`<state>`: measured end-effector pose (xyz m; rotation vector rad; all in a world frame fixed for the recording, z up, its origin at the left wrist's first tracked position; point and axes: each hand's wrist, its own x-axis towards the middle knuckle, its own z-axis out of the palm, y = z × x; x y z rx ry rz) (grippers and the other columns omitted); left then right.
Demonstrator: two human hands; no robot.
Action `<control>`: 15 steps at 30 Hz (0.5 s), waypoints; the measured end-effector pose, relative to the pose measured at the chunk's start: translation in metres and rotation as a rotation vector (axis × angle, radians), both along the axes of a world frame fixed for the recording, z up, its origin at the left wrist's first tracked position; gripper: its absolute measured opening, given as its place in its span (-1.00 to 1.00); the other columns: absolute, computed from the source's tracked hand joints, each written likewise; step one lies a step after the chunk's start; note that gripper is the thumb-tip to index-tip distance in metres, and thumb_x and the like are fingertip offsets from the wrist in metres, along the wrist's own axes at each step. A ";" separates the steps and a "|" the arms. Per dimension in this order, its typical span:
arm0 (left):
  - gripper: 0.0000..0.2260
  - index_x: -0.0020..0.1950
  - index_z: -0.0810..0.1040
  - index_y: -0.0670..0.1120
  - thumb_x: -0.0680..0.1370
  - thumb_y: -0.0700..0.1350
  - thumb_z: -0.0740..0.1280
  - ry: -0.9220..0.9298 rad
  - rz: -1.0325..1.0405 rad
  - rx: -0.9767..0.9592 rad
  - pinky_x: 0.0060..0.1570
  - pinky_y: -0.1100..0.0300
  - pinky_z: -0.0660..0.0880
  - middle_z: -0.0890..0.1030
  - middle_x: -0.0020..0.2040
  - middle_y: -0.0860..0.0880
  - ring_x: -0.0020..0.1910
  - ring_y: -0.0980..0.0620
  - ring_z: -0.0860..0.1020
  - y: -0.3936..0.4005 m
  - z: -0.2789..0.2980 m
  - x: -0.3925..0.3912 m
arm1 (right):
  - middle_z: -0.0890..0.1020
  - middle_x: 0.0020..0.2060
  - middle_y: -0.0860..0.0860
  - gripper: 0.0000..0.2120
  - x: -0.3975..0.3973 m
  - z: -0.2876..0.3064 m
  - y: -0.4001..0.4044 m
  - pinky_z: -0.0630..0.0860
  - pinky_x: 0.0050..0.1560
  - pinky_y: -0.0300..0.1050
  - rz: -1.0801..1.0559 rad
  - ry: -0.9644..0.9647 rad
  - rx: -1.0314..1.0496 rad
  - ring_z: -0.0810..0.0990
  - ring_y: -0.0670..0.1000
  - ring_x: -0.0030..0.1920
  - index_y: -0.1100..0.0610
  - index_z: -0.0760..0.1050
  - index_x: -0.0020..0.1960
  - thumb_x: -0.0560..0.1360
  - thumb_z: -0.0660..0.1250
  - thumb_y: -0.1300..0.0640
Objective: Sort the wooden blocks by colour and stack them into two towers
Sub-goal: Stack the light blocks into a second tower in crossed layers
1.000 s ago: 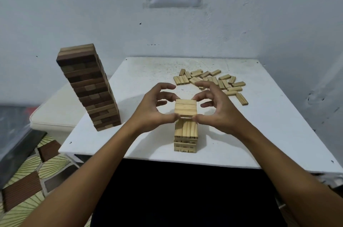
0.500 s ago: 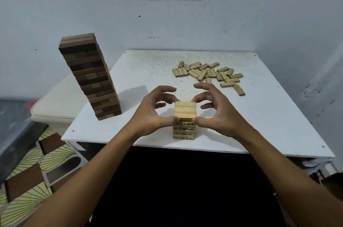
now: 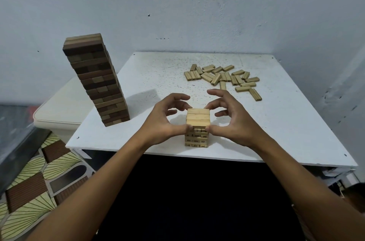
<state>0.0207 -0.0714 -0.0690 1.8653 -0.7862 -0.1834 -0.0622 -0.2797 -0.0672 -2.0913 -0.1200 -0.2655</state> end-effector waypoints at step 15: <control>-0.45 0.20 0.50 0.16 0.23 0.06 0.51 -0.007 -0.008 0.027 0.27 0.00 0.47 0.63 0.03 0.14 0.16 0.07 0.54 0.001 0.000 0.000 | 0.59 0.03 -0.18 -0.24 -0.001 -0.002 0.000 0.49 0.20 -0.03 -0.007 0.007 -0.017 0.49 -0.13 0.20 -0.26 0.25 0.35 0.26 0.50 0.03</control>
